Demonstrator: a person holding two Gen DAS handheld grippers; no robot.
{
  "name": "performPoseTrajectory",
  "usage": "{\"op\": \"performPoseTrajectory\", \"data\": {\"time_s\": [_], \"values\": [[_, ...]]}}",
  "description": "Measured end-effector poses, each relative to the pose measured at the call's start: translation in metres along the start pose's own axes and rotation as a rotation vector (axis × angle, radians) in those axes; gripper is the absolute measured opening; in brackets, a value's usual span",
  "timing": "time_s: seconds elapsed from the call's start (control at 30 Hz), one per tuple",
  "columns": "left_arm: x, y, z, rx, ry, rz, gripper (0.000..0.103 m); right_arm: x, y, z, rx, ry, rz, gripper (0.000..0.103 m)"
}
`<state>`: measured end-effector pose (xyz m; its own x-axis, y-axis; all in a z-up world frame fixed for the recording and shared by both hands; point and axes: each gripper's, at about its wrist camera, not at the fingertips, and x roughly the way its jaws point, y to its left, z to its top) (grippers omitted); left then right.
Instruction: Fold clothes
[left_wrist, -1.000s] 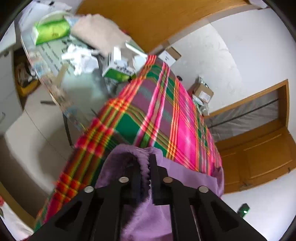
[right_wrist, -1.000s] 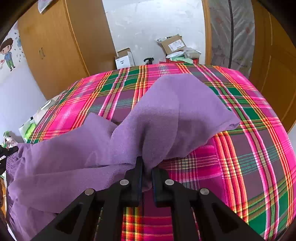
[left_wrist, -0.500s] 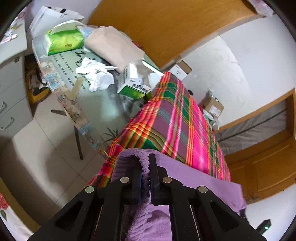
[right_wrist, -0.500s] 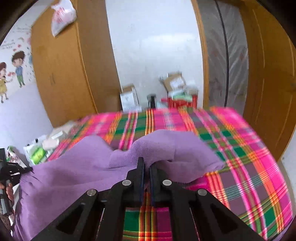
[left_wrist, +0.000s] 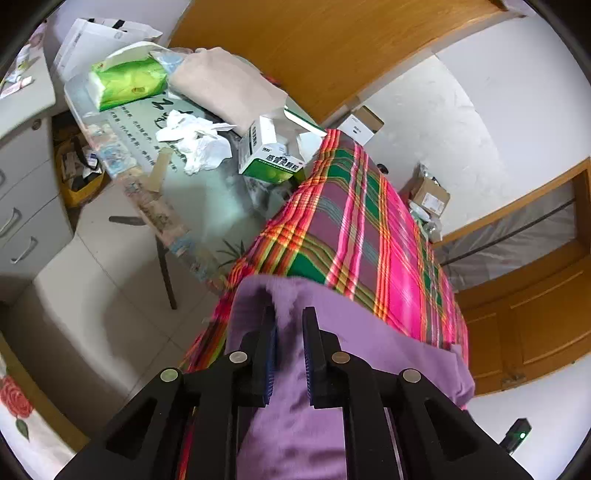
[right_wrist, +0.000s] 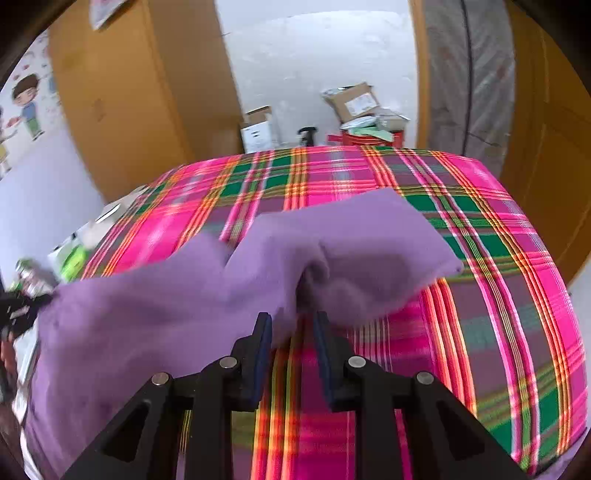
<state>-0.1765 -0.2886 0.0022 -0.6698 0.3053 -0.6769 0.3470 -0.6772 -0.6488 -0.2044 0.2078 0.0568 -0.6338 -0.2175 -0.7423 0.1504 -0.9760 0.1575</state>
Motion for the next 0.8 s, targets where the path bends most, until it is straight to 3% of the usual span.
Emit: {"op": "performPoseTrajectory", "data": {"time_s": [0.13, 0.2, 0.33, 0.47, 0.67, 0.8], "values": [[-0.028, -0.001, -0.022, 0.024, 0.009, 0.009, 0.015, -0.013, 0.006, -0.028, -0.082, 0.081, 0.121, 0.034], [-0.046, 0.002, -0.041, 0.042, 0.015, 0.006, 0.015, -0.014, 0.01, -0.04, -0.107, 0.122, 0.134, 0.034], [-0.08, 0.015, -0.082, 0.047, 0.02, 0.042, 0.021, -0.027, 0.012, -0.06, -0.072, 0.118, 0.158, 0.034], [-0.11, 0.032, -0.121, 0.035, 0.022, 0.084, 0.021, -0.05, 0.024, -0.084, -0.131, 0.106, 0.174, 0.035], [-0.141, 0.052, -0.161, -0.019, 0.018, 0.043, 0.021, -0.088, 0.042, -0.118, -0.231, 0.089, 0.193, 0.035], [-0.142, 0.056, -0.185, -0.042, 0.069, -0.027, 0.025, -0.109, 0.051, -0.147, -0.302, 0.085, 0.186, 0.041]]}}
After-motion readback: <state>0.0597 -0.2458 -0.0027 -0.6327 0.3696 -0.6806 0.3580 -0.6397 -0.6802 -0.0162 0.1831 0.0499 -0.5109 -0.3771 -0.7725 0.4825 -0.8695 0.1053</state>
